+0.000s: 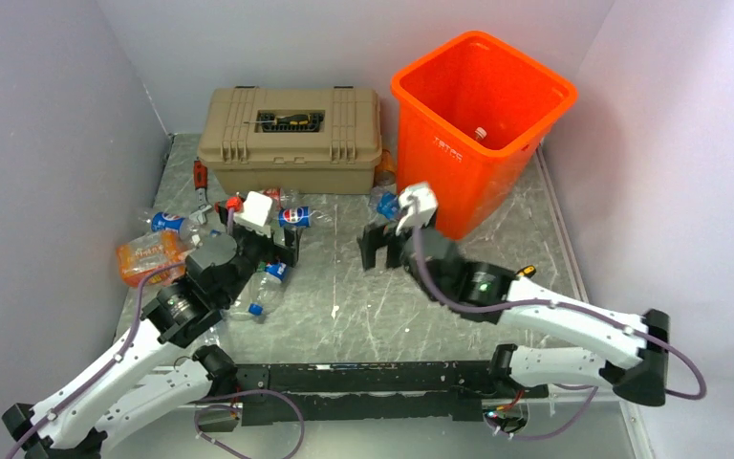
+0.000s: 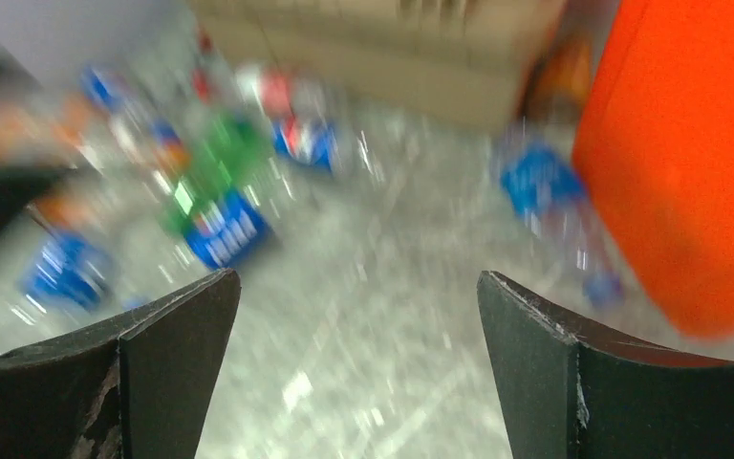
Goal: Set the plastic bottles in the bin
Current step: Pick up the plastic bottle at the center of the board.
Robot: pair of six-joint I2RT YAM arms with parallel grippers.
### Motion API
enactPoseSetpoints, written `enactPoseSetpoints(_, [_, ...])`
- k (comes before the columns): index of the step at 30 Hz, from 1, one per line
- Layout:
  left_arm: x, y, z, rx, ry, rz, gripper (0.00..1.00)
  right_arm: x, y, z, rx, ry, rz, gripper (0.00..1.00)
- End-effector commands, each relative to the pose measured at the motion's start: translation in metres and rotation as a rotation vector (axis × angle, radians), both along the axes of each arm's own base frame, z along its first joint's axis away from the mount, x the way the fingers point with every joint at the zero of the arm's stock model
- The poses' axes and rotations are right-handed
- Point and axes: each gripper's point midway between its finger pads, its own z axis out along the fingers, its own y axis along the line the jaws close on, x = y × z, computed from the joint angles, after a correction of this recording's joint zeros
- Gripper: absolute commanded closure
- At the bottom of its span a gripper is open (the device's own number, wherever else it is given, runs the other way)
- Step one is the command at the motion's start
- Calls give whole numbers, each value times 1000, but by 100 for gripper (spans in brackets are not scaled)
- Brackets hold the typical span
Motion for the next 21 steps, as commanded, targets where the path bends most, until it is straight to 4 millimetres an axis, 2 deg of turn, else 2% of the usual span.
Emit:
enactPoseSetpoints(1, [4,27,-2,65,38,138,1,-10,-5,-87,-10,170,-81,0])
enactPoseSetpoints(3, [5,23,-16,113,100,131,0,-16,0,-116,53,202,-54,0])
enactPoseSetpoints(5, [6,17,-30,154,180,123,1,-24,8,-129,99,203,26,0])
enactPoseSetpoints(8, [10,10,-53,227,304,134,1,-27,5,-155,84,253,26,0])
enactPoseSetpoints(10, [12,5,-75,264,408,126,0,-29,4,-170,64,295,19,0])
enactPoseSetpoints(12, [14,7,-105,262,563,117,1,-32,1,-186,45,324,14,0])
enactPoseSetpoints(16, [15,9,-155,289,785,118,3,-40,-10,-201,54,339,17,0])
enactPoseSetpoints(21, [13,15,-186,356,909,150,4,-46,-22,-211,73,357,9,0])
